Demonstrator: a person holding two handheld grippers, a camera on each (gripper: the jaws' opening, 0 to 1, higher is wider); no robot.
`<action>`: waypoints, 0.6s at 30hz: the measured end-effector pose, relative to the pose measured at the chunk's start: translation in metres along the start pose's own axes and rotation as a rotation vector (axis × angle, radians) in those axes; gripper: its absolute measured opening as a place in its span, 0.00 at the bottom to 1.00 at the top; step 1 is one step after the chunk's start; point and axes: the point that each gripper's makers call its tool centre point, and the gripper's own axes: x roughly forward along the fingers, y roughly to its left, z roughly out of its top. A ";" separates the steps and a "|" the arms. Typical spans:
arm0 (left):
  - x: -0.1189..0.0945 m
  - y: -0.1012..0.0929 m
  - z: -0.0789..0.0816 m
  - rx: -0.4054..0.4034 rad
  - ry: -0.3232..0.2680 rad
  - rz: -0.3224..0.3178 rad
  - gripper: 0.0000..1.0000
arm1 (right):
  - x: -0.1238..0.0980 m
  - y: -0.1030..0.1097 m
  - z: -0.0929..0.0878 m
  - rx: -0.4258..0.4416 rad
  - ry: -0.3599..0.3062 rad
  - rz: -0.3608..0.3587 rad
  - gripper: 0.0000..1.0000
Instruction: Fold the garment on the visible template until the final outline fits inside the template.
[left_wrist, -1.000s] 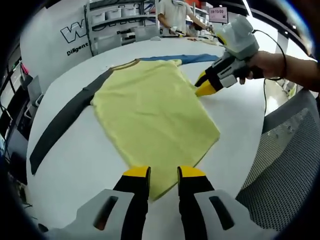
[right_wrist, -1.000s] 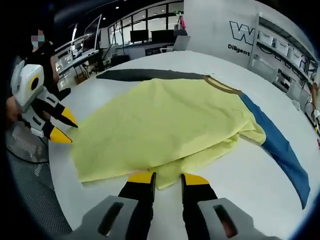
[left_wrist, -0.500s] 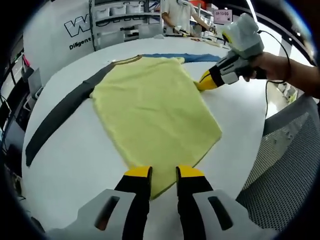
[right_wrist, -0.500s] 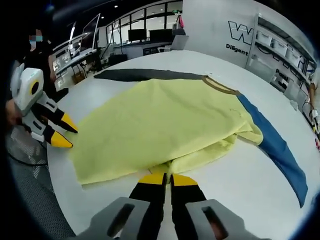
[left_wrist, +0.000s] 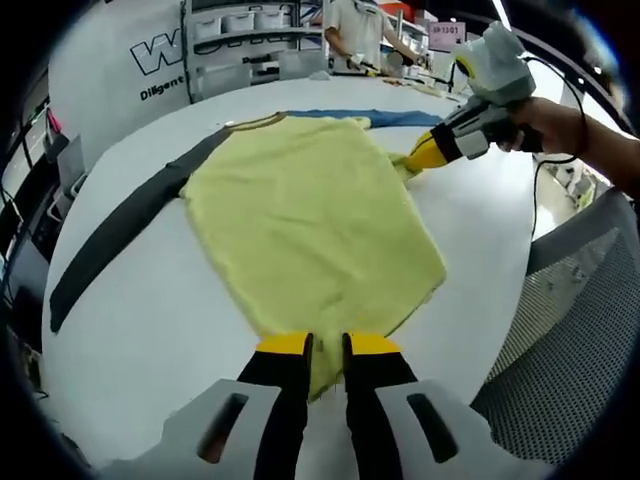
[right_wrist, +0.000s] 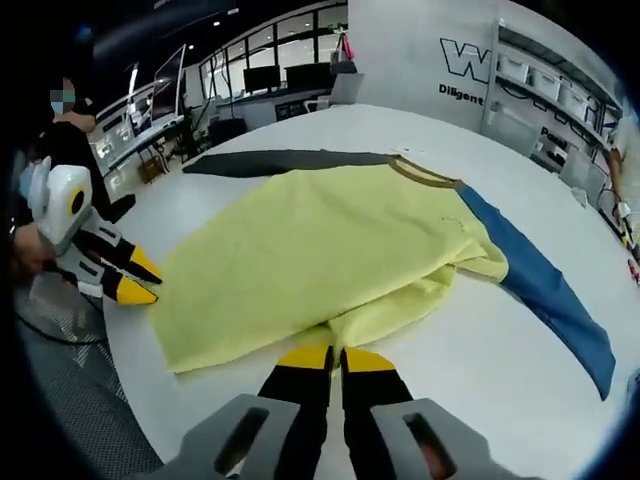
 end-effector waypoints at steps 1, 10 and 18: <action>0.001 -0.002 0.000 -0.001 0.001 -0.011 0.00 | -0.001 0.000 -0.001 -0.001 0.003 0.002 0.00; -0.001 0.000 -0.001 -0.033 -0.002 0.001 0.00 | -0.016 -0.006 -0.018 0.092 0.049 0.038 0.00; -0.004 0.003 -0.003 -0.056 -0.003 0.004 0.00 | -0.032 -0.010 -0.038 0.108 0.100 0.041 0.00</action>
